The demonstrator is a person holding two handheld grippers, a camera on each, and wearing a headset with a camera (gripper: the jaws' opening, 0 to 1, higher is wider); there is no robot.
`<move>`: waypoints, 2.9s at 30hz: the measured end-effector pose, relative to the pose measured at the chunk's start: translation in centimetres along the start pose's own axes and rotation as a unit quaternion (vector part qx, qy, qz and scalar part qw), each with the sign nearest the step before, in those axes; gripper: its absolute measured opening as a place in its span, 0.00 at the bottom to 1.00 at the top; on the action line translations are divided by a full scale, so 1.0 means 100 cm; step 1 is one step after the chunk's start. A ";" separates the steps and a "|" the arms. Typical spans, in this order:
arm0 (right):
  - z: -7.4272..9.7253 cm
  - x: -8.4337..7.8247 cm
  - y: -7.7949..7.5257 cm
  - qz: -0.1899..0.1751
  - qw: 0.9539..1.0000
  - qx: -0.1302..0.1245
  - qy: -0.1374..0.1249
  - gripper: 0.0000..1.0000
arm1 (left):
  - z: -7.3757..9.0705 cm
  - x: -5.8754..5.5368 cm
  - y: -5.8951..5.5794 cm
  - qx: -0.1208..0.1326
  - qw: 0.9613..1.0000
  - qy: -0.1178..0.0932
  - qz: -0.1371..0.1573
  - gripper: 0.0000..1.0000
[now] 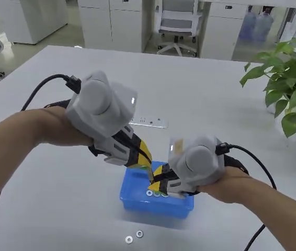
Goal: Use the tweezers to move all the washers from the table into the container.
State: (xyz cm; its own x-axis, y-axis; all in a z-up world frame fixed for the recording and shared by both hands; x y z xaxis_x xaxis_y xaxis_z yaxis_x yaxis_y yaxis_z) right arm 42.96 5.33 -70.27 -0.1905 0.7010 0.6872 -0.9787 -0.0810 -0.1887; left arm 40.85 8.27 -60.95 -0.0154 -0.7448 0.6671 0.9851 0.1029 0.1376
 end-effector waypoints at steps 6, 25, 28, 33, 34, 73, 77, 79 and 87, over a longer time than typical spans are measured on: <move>-0.007 -0.006 -0.005 -0.001 1.000 0.005 0.003 0.09 | -0.008 -0.006 0.007 -0.005 1.000 -0.001 0.005 0.05; -0.036 -0.019 -0.012 -0.006 1.000 0.026 -0.003 0.10 | -0.022 -0.032 0.020 -0.016 1.000 0.002 0.026 0.05; -0.040 -0.021 -0.013 -0.008 1.000 0.029 -0.003 0.10 | -0.025 -0.035 0.021 -0.018 0.999 0.003 0.028 0.05; -0.046 -0.024 -0.014 -0.012 0.999 0.035 -0.004 0.10 | -0.029 -0.040 0.023 -0.022 0.999 0.003 0.031 0.05; -0.047 -0.024 -0.013 -0.012 0.999 0.036 -0.004 0.10 | -0.029 -0.041 0.023 -0.022 0.999 0.003 0.031 0.05; -0.057 -0.021 -0.012 -0.012 0.999 0.047 -0.002 0.11 | -0.029 -0.049 0.024 -0.018 0.999 -0.005 0.045 0.05; -0.052 -0.016 -0.011 -0.012 0.999 0.041 -0.004 0.11 | -0.024 -0.044 0.023 -0.015 0.999 -0.009 0.044 0.05; -0.049 -0.014 -0.011 -0.013 0.999 0.038 -0.006 0.11 | -0.022 -0.041 0.022 -0.014 0.999 -0.009 0.042 0.05; -0.035 -0.005 -0.006 -0.008 1.000 0.027 -0.009 0.11 | -0.013 -0.028 0.014 -0.010 0.999 -0.007 0.032 0.05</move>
State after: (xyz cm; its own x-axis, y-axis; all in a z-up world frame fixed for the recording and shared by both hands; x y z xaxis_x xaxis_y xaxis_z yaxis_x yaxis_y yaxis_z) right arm 43.87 7.52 -72.96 -0.1758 0.6903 0.7018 -0.9842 -0.1091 -0.1393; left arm 42.51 9.71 -63.58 0.0459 -0.7271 0.6850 0.9874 0.1371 0.0793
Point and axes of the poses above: the centre of the closed fingertips' face, and the gripper's own axes: z roughly backward along the fingers, y roughly to its left, x roughly out of its top, the point moved 4 cm from there along z, roughly backward along the fingers
